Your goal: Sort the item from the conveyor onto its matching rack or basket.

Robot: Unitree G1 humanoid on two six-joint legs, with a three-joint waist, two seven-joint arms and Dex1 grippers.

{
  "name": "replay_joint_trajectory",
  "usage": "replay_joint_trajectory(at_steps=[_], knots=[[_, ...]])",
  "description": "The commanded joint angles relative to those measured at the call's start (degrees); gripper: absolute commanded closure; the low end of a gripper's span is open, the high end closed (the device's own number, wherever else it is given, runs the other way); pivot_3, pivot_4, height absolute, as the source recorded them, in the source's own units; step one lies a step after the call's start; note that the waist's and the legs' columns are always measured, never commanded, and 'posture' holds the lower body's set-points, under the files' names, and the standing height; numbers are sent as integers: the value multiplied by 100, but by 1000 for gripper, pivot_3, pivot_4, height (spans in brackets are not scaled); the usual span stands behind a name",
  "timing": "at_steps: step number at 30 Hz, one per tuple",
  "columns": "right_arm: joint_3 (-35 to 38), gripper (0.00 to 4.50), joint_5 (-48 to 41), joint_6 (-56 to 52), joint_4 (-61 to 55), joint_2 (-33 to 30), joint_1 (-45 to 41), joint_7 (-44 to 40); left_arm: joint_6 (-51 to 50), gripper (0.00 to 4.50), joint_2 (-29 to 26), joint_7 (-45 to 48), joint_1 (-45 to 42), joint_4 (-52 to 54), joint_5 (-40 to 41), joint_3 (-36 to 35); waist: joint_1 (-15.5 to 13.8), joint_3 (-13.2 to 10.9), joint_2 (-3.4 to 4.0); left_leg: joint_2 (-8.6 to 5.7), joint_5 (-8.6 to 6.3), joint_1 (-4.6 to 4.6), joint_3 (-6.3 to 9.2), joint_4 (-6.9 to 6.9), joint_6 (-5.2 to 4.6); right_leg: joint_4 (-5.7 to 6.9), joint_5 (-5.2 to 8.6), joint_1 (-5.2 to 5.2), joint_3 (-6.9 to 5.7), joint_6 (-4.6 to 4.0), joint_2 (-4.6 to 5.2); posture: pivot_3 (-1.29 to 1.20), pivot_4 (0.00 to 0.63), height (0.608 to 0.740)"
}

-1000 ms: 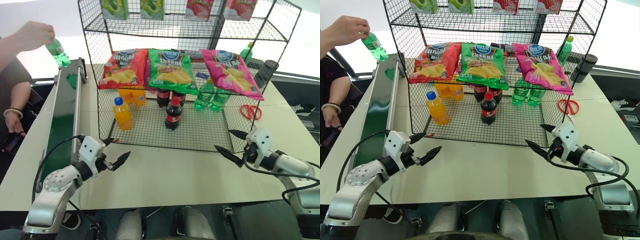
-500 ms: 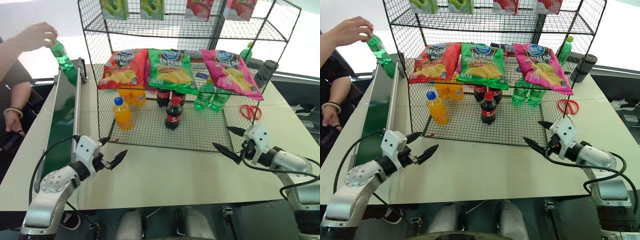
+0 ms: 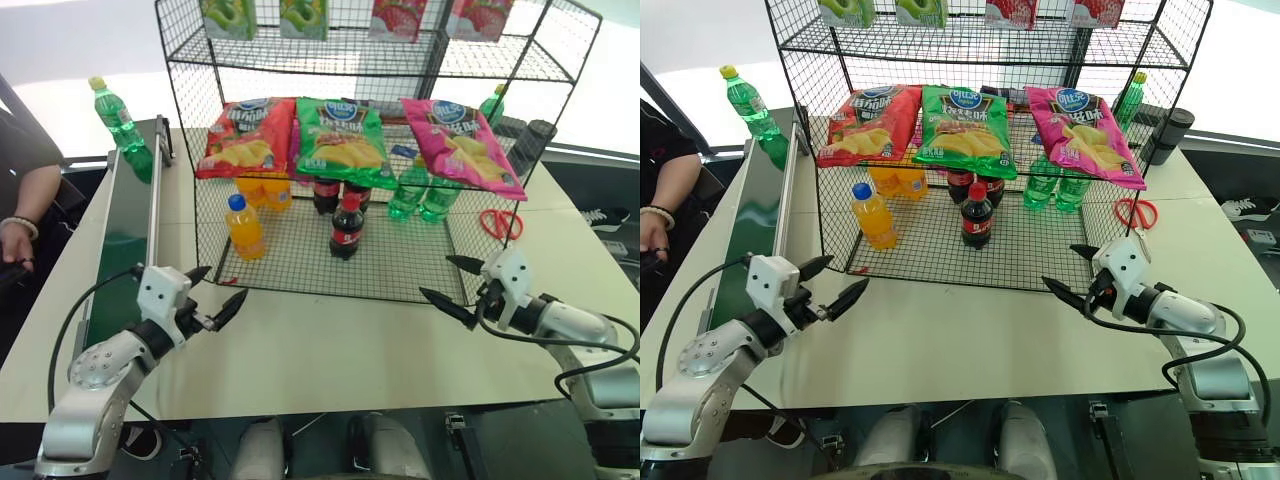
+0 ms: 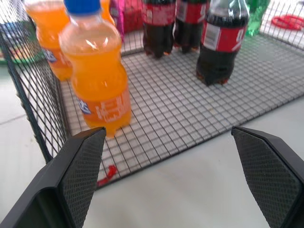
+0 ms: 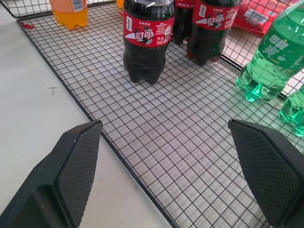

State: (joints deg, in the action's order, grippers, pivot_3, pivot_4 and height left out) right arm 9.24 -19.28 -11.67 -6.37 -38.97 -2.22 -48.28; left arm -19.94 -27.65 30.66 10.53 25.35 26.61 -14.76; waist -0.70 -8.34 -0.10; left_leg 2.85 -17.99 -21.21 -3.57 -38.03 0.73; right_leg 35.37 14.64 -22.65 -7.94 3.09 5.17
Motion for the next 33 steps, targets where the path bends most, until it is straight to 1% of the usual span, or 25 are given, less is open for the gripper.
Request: replay_joint_trajectory(at_steps=[1, 5, 8, 11, 14, 18, 33], knots=[[-60, 77, -73, 31, -221, 53, -147, -47, 44, 0, 208, -458, -25, 254, 365, -763, -5, 1, -2, 0, 0, 0, 1, 0, 0, 1, 0, 1, 0, 0, 0, 0, 150, 736], [-222, 77, -108, -2, -311, 127, -302, -75, 230, 0, 496, -986, -36, 164, 386, -1318, -3, 2, -3, 0, 0, 3, 3, -1, 0, 0, 0, 5, -1, 0, 0, 0, 150, 736], [-468, 77, -192, -128, -595, 249, -464, -146, 487, 0, 729, -1595, -147, -194, 115, -1731, 0, 2, -3, -1, 0, 3, 1, -2, 0, 1, 0, 5, -1, 0, 1, 0, 150, 736], [-817, 77, -394, -392, -1089, 364, -554, -274, 727, 0, 819, -1914, -173, -548, -195, -1885, -2, 7, -11, -1, 0, 4, 3, -2, 0, 3, -1, 5, -1, 0, -4, 0, 150, 736], [-1162, 77, -539, -618, -1523, 439, -586, -399, 945, 0, 878, -1937, -141, -804, -299, -1912, -8, 13, -22, 0, 0, 4, 4, -2, 0, 2, -1, 5, -4, 0, -3, 0, 150, 736], [-1417, 77, -623, -761, -1814, 547, -600, -400, 1168, 0, 918, -1945, -172, -1092, -397, -1867, -12, 24, -40, -4, 0, -2, 6, -3, 0, 0, -1, 3, -7, 0, 10, 0, 150, 736], [-1693, 77, -478, -433, -1881, 757, -220, -490, 1472, 0, 991, -2053, -408, -1659, -612, -1702, -3, 29, -50, -4, 0, -1, 5, -4, 0, 3, -1, 3, -12, 0, 13, 0, 150, 736]])
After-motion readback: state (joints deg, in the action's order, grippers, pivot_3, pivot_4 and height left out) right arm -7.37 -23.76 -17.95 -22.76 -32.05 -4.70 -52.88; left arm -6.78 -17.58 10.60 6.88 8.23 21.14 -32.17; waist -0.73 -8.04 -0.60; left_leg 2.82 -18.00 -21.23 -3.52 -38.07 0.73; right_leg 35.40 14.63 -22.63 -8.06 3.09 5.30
